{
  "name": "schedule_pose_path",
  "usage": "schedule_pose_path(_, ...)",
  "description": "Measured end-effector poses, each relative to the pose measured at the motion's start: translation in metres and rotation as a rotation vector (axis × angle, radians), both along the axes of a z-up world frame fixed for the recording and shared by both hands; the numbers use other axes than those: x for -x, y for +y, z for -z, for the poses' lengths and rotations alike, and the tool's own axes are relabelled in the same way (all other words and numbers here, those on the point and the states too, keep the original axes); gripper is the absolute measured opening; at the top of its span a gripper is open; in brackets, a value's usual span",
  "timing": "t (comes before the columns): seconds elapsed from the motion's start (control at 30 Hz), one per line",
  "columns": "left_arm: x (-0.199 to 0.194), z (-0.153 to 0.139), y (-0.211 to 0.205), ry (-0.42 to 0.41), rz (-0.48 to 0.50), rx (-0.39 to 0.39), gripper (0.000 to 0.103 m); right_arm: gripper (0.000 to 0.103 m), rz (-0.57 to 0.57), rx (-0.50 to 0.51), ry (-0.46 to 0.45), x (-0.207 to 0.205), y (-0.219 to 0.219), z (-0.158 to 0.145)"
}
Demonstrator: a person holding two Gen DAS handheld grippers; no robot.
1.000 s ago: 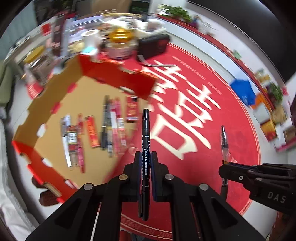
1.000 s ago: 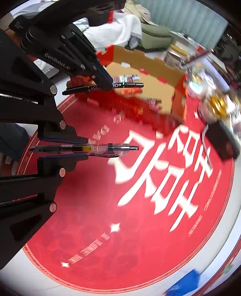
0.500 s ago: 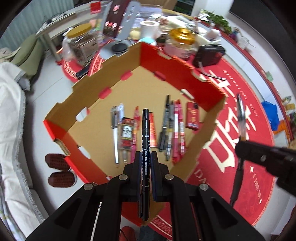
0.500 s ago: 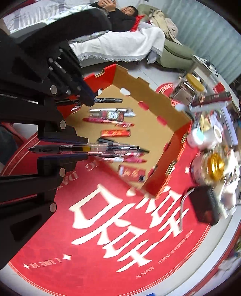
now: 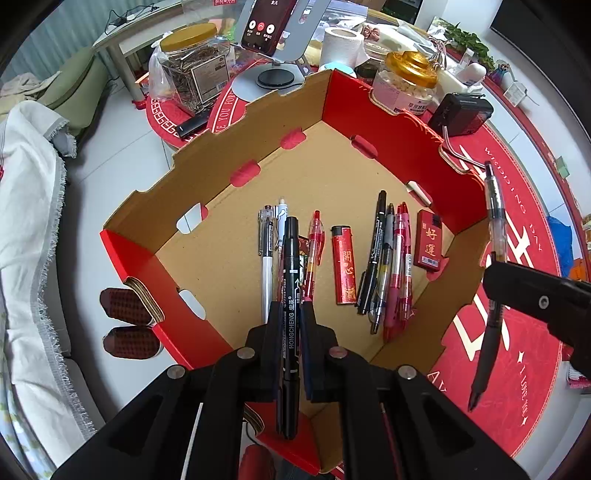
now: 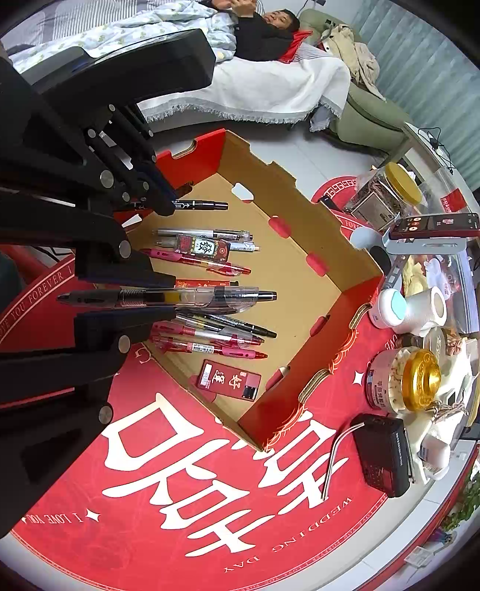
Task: Organize rigid objects
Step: 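Hold the black marker in the left tool while the right tool holds the clear pen over the box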
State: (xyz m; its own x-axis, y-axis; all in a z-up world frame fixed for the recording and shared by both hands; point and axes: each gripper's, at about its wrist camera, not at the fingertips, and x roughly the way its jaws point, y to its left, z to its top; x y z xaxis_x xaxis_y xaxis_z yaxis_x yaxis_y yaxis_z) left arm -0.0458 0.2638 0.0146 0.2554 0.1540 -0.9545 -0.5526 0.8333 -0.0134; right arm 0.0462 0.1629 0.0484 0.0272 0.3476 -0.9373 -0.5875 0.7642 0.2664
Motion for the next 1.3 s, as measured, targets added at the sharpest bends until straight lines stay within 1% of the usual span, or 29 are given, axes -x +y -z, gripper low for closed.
schedule_pose_path(0.37,-0.002,0.006,0.004,0.024,-0.006,0.006,0.009,0.011,-0.002,0.013,0.004,-0.003,0.001,0.004)
schedule_pose_path(0.77,-0.003,0.008,0.004,0.027,-0.002,0.005,0.009,0.011,0.007,0.014,0.003,-0.005,-0.001,0.005)
schedule_pose_path(0.93,-0.004,0.0,0.01,0.014,-0.015,-0.006,0.009,0.011,0.009,-0.004,-0.003,-0.008,0.004,0.001)
schedule_pose_path(1.13,-0.003,-0.019,0.016,-0.022,-0.028,-0.026,0.009,0.011,0.0,-0.037,-0.018,-0.008,0.011,-0.015)
schedule_pose_path(1.3,0.001,-0.032,0.015,-0.023,-0.028,-0.027,0.009,0.011,0.001,-0.04,-0.024,-0.003,0.008,-0.028)
